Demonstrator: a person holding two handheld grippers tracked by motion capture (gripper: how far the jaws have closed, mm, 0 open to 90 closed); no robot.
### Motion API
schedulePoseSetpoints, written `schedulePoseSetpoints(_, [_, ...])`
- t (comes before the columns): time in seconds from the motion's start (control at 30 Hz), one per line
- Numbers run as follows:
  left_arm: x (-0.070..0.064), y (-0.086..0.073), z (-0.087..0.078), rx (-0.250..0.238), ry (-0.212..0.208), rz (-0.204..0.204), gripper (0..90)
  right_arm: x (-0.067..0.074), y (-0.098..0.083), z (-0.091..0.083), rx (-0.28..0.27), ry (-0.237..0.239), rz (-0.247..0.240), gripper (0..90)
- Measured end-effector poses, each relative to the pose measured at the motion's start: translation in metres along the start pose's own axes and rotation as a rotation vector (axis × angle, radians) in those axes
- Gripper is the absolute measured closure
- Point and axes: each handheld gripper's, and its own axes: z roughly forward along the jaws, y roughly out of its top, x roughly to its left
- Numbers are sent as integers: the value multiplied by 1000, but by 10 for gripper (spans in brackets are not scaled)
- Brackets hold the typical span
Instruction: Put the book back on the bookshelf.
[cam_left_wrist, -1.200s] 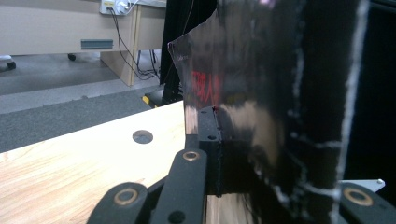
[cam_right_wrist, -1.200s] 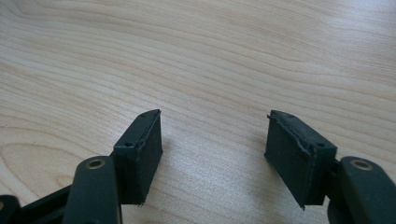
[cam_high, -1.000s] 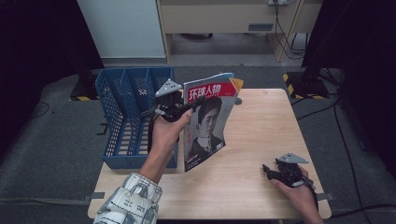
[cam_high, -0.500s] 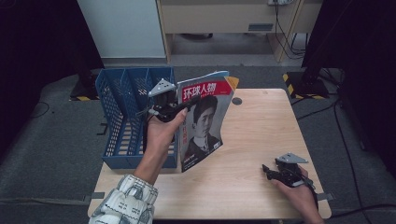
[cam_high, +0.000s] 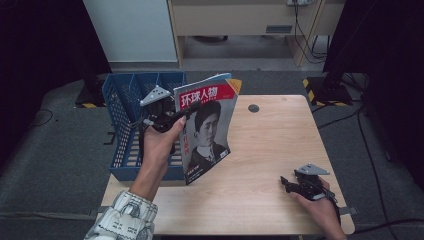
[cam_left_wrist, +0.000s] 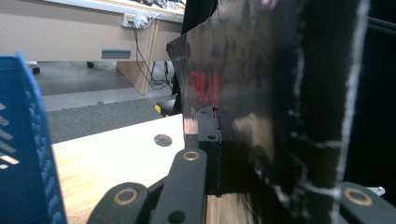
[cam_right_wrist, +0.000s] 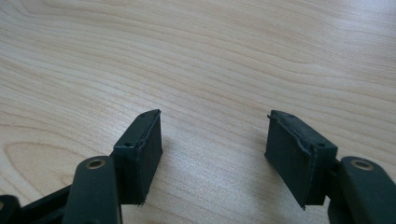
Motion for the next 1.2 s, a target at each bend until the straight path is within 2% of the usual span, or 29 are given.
schedulePoseSetpoints(0.3, [15,-2,-12,-19,15,-29,865,0,0,0,1,1,0,361])
schedulePoseSetpoints(1.2, [42,-1,-43,-72,58,-63,865,0,0,0,2,1,-1,361])
